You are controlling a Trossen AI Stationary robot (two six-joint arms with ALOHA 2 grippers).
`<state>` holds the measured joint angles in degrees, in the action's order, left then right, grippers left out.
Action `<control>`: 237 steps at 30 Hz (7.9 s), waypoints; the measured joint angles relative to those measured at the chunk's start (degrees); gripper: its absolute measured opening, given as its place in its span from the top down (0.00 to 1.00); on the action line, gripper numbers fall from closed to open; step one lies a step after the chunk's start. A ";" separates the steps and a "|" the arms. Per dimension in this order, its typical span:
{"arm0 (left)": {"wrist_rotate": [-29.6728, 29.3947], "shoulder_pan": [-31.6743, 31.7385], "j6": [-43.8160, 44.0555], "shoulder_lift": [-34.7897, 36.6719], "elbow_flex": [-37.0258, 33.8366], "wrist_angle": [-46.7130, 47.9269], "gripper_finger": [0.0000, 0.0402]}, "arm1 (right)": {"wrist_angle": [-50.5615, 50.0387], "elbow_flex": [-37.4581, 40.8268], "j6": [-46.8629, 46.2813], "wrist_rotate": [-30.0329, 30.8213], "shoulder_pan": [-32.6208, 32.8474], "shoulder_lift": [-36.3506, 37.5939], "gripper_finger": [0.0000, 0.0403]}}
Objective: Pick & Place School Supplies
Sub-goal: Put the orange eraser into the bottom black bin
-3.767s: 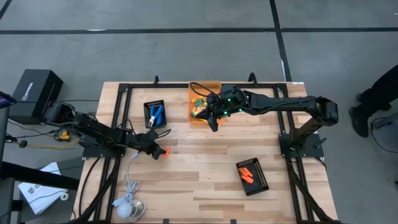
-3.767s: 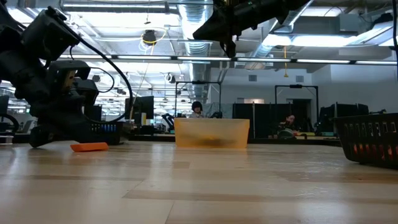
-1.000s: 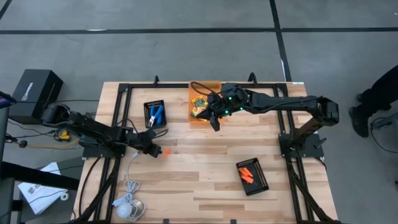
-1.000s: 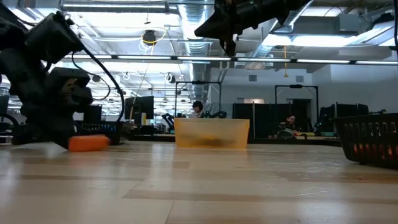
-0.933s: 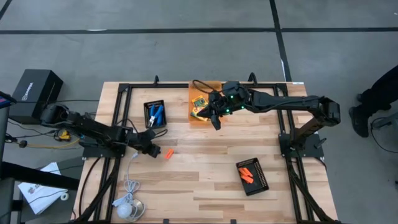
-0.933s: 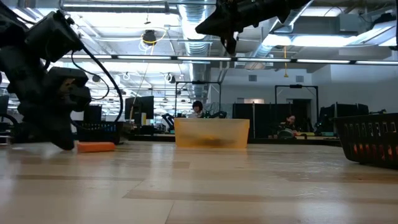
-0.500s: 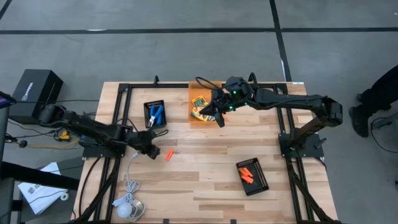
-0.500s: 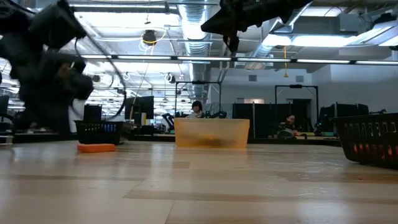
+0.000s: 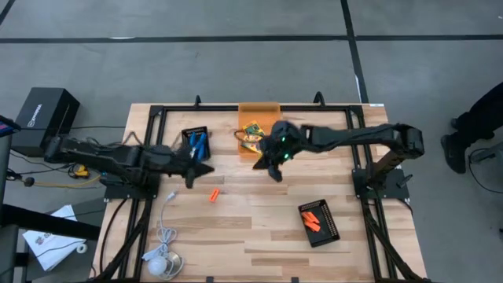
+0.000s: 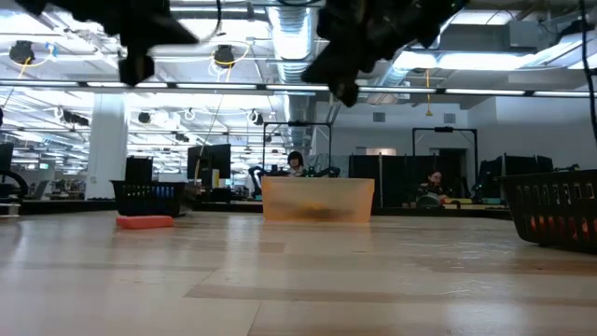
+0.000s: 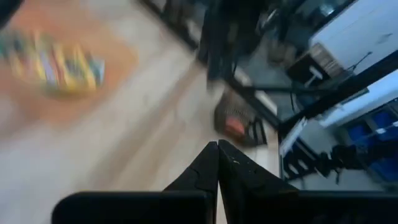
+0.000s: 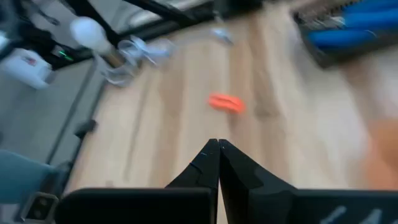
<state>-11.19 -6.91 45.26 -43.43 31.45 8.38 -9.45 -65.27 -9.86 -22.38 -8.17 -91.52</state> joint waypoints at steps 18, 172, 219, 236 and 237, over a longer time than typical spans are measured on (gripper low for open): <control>-2.93 13.03 -19.35 15.78 2.96 19.85 1.00 | 14.41 -26.51 -7.29 1.64 9.55 -35.54 1.00; 11.70 18.88 -15.39 3.40 -1.17 18.79 0.96 | -24.69 -32.77 -2.00 0.41 -8.81 -11.81 0.74; 16.16 5.01 23.19 -37.96 1.76 6.87 0.50 | -26.35 -32.87 10.48 -6.06 -13.61 1.46 0.74; 11.95 1.75 21.67 -46.85 4.95 8.76 0.82 | -25.87 -32.87 11.36 -6.16 -13.64 1.46 0.74; 11.72 1.81 20.88 -46.85 4.78 8.00 0.90 | -25.84 -32.87 11.38 -6.15 -13.64 1.46 0.74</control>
<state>0.53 -5.11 66.14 -90.28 36.23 16.38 -35.29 -98.15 1.52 -28.53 -21.80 -90.06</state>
